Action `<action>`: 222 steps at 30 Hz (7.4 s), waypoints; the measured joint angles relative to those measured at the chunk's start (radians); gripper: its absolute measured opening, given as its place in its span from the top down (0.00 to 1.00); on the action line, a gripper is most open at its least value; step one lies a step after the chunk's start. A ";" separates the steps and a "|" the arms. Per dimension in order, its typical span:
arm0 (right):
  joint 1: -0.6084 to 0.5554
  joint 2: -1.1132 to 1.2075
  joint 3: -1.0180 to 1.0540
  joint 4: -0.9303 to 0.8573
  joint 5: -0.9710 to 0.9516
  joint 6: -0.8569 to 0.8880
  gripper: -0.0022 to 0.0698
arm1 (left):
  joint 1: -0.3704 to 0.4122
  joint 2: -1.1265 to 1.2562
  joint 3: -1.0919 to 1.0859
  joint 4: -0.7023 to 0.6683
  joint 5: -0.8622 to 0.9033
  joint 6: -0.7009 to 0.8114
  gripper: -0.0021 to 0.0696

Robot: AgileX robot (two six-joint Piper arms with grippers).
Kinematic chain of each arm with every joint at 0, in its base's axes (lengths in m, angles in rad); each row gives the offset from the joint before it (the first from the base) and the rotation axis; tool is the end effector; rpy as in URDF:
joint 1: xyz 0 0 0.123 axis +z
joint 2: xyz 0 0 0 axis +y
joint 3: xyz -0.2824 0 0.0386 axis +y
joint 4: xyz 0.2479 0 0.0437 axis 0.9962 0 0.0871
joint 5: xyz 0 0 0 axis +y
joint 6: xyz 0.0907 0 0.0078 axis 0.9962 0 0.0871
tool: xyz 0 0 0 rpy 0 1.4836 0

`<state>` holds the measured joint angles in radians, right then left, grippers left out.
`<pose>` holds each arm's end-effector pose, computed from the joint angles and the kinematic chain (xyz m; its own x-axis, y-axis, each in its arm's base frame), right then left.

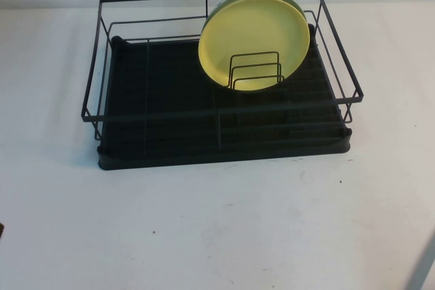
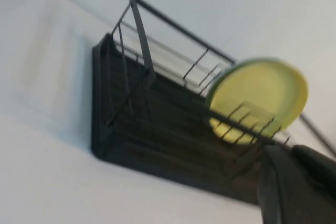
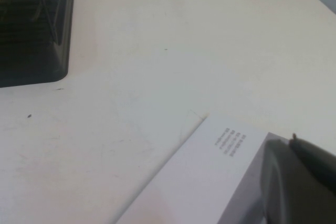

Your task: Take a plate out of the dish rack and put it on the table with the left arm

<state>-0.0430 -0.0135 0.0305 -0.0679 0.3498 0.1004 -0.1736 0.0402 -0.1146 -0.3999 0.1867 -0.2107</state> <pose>0.0530 -0.0044 0.1721 -0.2724 0.0483 -0.9610 0.0753 0.9967 0.0288 0.0522 -0.0159 0.2338 -0.1470 -0.5496 -0.8224 0.1944 0.7992 -0.5688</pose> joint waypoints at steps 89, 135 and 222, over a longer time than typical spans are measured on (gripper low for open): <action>0.000 0.000 0.000 0.007 0.000 -0.003 1.00 | -0.409 1.967 -1.559 0.015 -0.158 1.378 0.48; 0.000 0.000 0.000 0.007 0.000 -0.003 1.00 | -0.409 2.029 -1.580 0.010 -0.280 1.354 0.50; 0.000 0.000 0.000 0.007 0.000 -0.003 1.00 | -0.379 2.064 -1.601 0.016 -0.160 1.195 0.55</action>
<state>-0.0430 -0.0135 0.0305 -0.0605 0.3498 0.0970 -0.5524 2.1038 -1.7158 -0.3843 0.0268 0.9847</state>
